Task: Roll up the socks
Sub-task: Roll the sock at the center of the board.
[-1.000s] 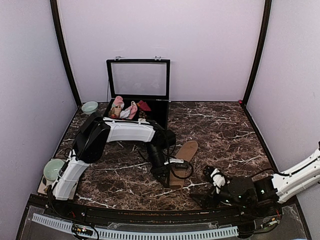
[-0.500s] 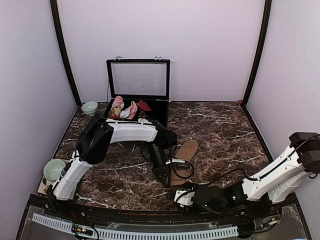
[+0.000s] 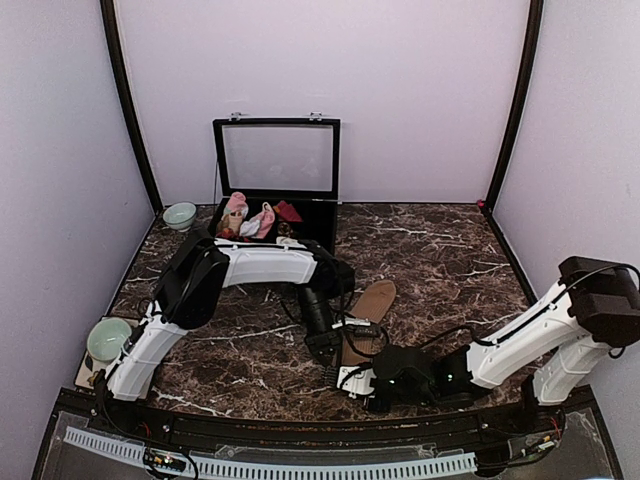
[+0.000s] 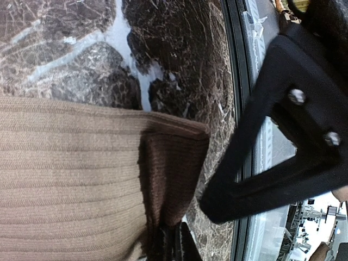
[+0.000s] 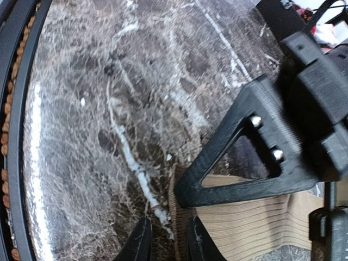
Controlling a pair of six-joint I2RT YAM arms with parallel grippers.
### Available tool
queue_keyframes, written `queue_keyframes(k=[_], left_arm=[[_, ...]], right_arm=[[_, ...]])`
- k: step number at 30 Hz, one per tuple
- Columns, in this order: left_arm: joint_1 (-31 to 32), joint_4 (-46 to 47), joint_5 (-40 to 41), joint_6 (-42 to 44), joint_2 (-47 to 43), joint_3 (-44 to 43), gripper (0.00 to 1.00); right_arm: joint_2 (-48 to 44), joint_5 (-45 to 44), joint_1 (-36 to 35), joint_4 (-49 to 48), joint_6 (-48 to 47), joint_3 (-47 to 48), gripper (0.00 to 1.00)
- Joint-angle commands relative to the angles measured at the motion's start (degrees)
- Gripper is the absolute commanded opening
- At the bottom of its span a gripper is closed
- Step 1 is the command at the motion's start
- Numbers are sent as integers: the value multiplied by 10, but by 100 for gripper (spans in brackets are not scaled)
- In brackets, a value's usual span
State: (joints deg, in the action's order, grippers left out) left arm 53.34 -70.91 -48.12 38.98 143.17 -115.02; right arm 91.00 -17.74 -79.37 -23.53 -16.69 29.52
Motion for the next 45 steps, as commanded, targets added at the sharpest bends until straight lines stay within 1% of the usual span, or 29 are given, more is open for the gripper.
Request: queue_keyframes(k=[1, 4, 10, 15, 17, 19, 20, 24, 26, 29, 33, 37, 41, 44, 45], left_arm=[[4, -22, 4, 19, 12, -11, 0], [4, -34, 0, 28, 11, -16, 0], [4, -55, -6, 45, 9, -17, 0], [4, -63, -7, 52, 9, -18, 0], [4, -65, -6, 52, 9, -19, 0], [4, -67, -6, 54, 7, -20, 0], [4, -67, -6, 54, 5, -21, 3], [-9, -58, -11, 48, -15, -21, 21], [-22, -50, -15, 43, -32, -18, 29], [-45, -33, -21, 38, -70, -1, 34], [-62, 32, -10, 31, -148, 75, 36], [-62, 95, 8, 44, -216, 162, 36], [-56, 135, 31, 65, -250, 223, 36], [-33, 155, 51, 77, -255, 246, 35], [-23, 164, 74, 78, -255, 250, 35]], right_arm=[[20, 12, 8, -13, 15, -5, 24], [31, 4, 11, -14, 35, -11, 27], [45, -5, 16, -12, 81, -18, 26], [45, -11, 16, -9, 98, -22, 28], [48, -8, 16, -5, 103, -23, 28], [56, 3, 17, 4, 113, -22, 24], [61, 9, 16, 11, 124, -19, 20], [76, 35, 20, 31, 170, -17, 5], [77, 49, 22, 33, 200, -23, 0], [77, 67, 28, 31, 249, -35, 0], [67, 127, 55, 26, 323, -46, 0], [56, 243, 115, -23, 412, -76, 0], [63, 347, 168, -86, 506, -111, 0], [90, 396, 194, -97, 554, -111, 0], [100, 412, 200, -102, 568, -109, 0]])
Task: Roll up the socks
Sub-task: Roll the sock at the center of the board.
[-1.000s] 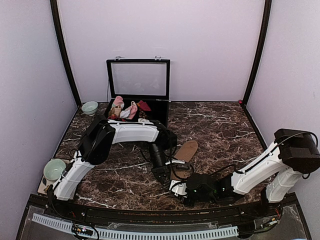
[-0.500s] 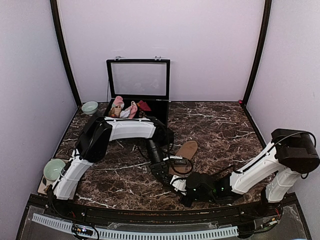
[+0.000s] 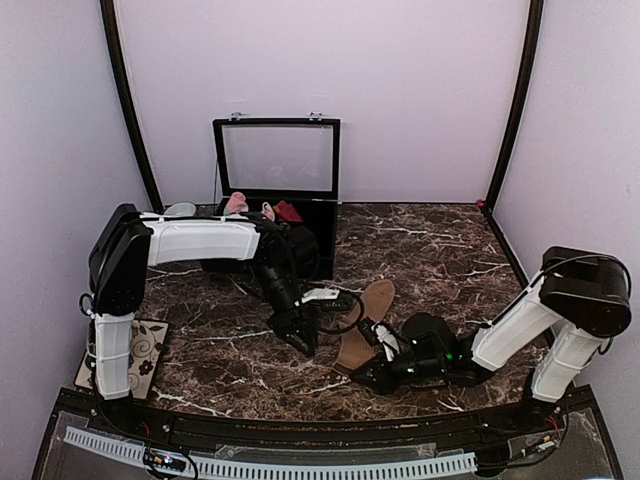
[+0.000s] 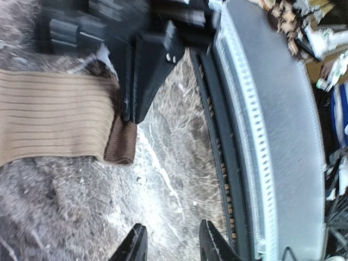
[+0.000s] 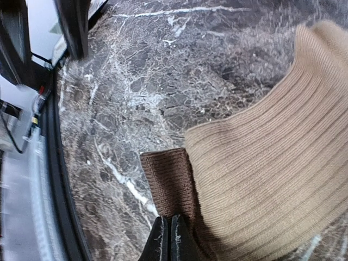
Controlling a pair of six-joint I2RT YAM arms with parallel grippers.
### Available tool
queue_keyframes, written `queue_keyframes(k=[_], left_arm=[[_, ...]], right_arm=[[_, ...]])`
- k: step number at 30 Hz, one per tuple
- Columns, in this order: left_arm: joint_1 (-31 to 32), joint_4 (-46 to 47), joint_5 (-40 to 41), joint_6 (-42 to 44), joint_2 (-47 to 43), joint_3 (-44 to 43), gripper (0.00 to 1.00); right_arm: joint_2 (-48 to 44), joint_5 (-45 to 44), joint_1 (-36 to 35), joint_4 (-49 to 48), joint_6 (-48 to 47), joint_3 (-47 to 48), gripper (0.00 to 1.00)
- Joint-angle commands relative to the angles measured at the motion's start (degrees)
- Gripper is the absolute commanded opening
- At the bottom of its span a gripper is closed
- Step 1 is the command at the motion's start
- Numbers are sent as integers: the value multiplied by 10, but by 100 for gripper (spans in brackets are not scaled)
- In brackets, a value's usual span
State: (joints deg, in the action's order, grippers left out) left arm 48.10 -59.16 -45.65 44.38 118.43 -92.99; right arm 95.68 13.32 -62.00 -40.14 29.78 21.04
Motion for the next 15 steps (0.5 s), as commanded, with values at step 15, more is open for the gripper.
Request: queue_keyframes(k=[15], left_arm=[[106, 194, 155, 43, -7, 34, 34]], right_arm=[[93, 225, 114, -10, 242, -38, 0]])
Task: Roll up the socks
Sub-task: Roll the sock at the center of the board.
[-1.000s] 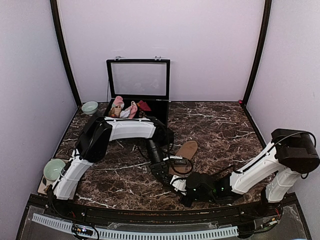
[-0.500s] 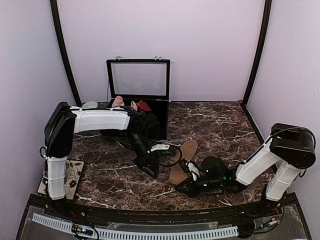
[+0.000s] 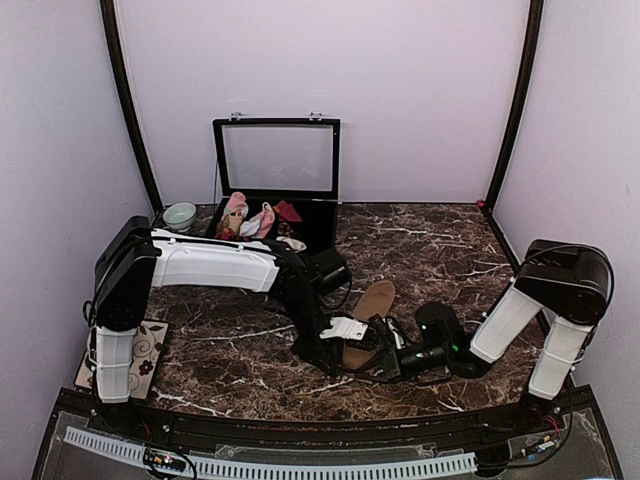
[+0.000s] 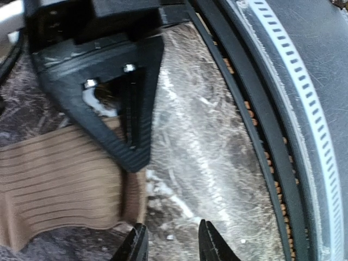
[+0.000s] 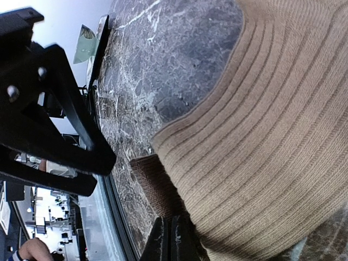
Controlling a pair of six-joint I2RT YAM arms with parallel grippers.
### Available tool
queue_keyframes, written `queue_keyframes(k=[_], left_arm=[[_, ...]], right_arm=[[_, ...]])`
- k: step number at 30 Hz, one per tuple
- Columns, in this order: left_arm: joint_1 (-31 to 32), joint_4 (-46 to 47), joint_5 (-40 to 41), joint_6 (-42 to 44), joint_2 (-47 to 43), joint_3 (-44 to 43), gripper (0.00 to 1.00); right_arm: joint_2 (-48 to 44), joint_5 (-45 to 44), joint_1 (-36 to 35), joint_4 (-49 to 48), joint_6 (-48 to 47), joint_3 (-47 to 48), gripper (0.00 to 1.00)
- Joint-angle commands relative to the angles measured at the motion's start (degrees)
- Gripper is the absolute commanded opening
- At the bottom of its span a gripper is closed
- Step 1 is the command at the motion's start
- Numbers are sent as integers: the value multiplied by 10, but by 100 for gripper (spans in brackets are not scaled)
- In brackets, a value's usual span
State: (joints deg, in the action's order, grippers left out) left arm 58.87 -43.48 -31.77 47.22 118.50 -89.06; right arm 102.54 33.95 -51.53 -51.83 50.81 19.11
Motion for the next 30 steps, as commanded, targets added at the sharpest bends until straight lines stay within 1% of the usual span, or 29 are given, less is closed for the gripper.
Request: queue_keyframes(k=[1, 6, 15, 19, 23, 25, 27, 29, 30], left_arm=[[0, 43, 18, 17, -6, -4, 34], [8, 46, 33, 25, 17, -2, 34], [8, 70, 46, 13, 35, 5, 29], [8, 74, 47, 4, 47, -5, 21], [8, 51, 29, -1, 64, -17, 6], [6, 39, 22, -13, 76, -21, 0], [0, 28, 7, -29, 83, -25, 0], [-10, 17, -22, -47, 91, -28, 0], [-16, 9, -35, -57, 96, -31, 0]], right_arm=[[24, 19, 10, 113, 31, -16, 0], [31, 12, 13, 130, 29, -8, 0], [44, -9, 18, 148, 29, -3, 0], [39, -21, 18, 155, 24, -4, 0], [20, -43, 18, 184, 7, -1, 1], [8, -55, 16, 204, -7, 3, 6], [-15, -77, 11, 218, -30, 4, 16], [-46, -109, 1, 231, -49, 1, 21], [-60, -124, -6, 238, -58, -1, 25]])
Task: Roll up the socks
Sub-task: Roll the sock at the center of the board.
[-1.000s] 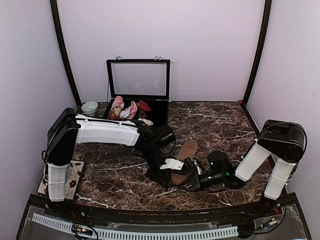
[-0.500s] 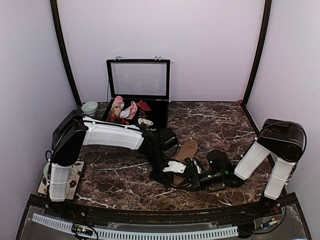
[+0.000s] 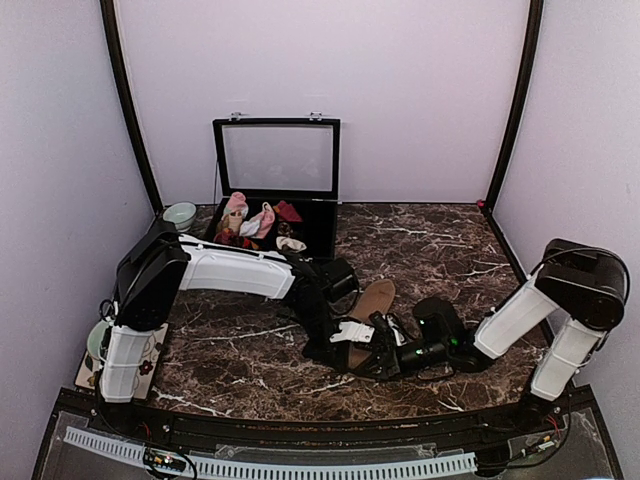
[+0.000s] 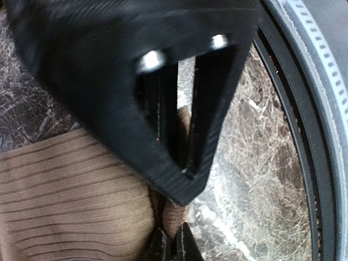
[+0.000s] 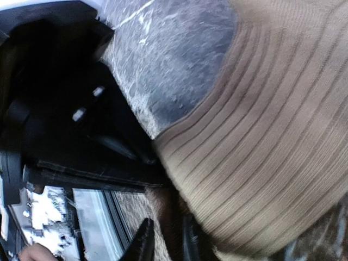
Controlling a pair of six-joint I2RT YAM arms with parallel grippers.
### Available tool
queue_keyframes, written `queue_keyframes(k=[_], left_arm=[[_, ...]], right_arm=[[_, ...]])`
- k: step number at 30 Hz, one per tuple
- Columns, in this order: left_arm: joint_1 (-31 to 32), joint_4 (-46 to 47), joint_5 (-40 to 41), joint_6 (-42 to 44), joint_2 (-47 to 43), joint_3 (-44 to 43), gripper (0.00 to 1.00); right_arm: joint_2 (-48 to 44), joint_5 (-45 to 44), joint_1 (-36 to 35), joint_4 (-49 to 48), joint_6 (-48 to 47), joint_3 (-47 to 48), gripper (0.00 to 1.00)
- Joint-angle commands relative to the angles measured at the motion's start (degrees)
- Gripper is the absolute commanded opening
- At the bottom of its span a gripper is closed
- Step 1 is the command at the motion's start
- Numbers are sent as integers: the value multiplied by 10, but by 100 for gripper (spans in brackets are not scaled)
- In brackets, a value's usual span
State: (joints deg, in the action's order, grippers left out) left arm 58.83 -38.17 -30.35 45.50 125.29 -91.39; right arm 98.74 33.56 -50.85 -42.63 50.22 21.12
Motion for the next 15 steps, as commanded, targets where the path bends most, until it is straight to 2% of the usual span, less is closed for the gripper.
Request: queue_keyframes(k=[1, 2, 3, 8, 9, 10, 15], left_arm=[[-21, -57, -64, -45, 34, -14, 0], [-27, -75, -77, -49, 43, -25, 0], [-32, -93, -87, -51, 52, -35, 0], [-45, -177, -125, -50, 96, -81, 0], [-46, -186, -135, -50, 99, -86, 0], [-46, -192, -138, -51, 100, -91, 0], [-48, -228, -154, -51, 101, -113, 0]], right_arm=[[-35, -142, -20, 153, -60, -23, 31], [-50, -165, -31, 164, -69, -24, 39], [-64, -190, -41, 177, -78, -25, 43], [-127, -288, -80, 229, -102, -38, 47], [-143, -309, -89, 237, -105, -41, 80], [-160, -333, -100, 247, -106, -44, 97], [-257, -480, -165, 301, -116, -52, 99]])
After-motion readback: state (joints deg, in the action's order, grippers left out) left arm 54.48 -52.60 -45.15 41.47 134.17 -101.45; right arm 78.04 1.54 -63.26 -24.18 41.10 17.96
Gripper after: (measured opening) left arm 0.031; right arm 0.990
